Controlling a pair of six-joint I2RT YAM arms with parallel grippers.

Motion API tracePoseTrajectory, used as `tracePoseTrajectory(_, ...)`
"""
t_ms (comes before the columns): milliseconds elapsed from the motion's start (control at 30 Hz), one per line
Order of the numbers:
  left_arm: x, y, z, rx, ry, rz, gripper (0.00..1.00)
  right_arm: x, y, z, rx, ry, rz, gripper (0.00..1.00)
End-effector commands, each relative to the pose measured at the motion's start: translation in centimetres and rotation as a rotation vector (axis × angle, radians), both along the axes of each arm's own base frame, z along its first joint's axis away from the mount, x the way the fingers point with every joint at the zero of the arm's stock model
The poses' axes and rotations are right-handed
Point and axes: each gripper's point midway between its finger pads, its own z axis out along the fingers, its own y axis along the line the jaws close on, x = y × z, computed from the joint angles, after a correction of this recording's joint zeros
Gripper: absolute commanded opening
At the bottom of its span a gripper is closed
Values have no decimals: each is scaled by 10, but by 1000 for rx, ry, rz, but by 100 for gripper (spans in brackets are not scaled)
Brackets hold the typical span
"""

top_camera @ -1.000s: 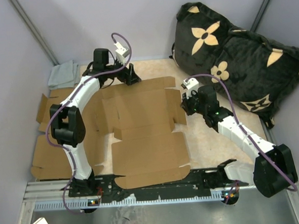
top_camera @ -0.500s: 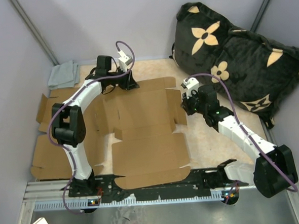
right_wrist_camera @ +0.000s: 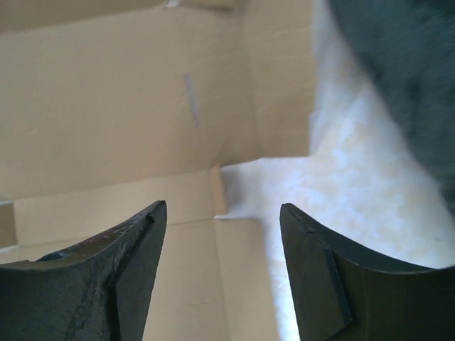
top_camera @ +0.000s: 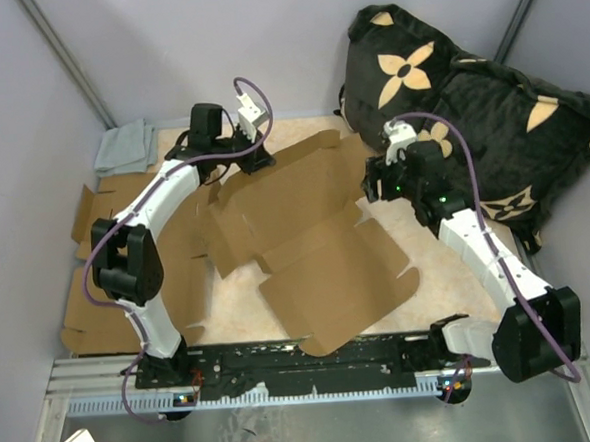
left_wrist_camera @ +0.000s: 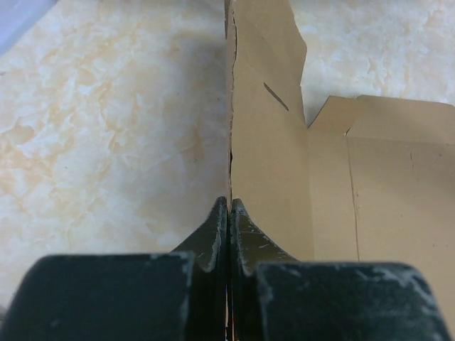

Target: Fold the paper box

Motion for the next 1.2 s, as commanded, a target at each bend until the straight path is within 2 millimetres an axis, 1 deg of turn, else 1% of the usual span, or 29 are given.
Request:
tracePoseTrajectory(0, -5, -11, 40, 21, -158, -56, 0, 33, -22, 47, 0, -98, -117, 68)
tracePoseTrajectory(67, -8, -16, 43, 54, -194, -78, 0, 49, -30, 53, -47, -115, -157, 69)
tracePoseTrajectory(100, -11, -19, 45, 68, -214, -92, 0, 59, -32, 60, -63, -122, -172, 70)
tracePoseTrajectory(133, -13, -21, 48, 81, -233, -108, 0, 68, -33, 60, -82, -110, -177, 70)
tracePoseTrajectory(233, -21, -24, 56, 103, -296, -157, 0, 88, -34, 48, -148, -45, -168, 69)
tracePoseTrajectory(267, -25, -25, 58, 109, -317, -183, 0, 94, -32, 44, -160, -29, -154, 69)
tracePoseTrajectory(333, -27, -24, 64, 124, -354, -187, 0, 103, -30, 40, -173, -14, -140, 69)
tracePoseTrajectory(467, -24, -21, 75, 155, -434, -160, 0, 117, -35, 46, -185, -11, -135, 69)
tracePoseTrajectory(533, -20, -19, 79, 174, -470, -152, 0, 121, -35, 51, -202, -4, -110, 69)
tracePoseTrajectory(567, -20, -18, 81, 180, -485, -154, 0, 122, -36, 57, -211, -13, -101, 70)
tracePoseTrajectory(600, -19, -18, 82, 185, -501, -157, 0, 127, -35, 48, -225, 8, -89, 70)
tracePoseTrajectory(633, -19, -17, 83, 190, -516, -162, 0, 129, -36, 50, -234, 7, -81, 71)
tracePoseTrajectory(733, -21, -16, 82, 204, -552, -177, 0, 134, -37, 62, -251, -19, -58, 76)
tracePoseTrajectory(833, -23, -15, 82, 205, -584, -185, 0, 131, -28, 70, -235, -32, 37, 79)
tracePoseTrajectory(867, -24, -15, 81, 203, -589, -186, 0, 127, -19, 70, -215, -31, 99, 79)
tracePoseTrajectory(1000, -26, -15, 81, 198, -597, -189, 0, 122, -6, 63, -196, -19, 219, 79)
tracePoseTrajectory(1167, -28, -14, 82, 196, -605, -191, 0, 126, 7, 49, -200, 5, 338, 78)
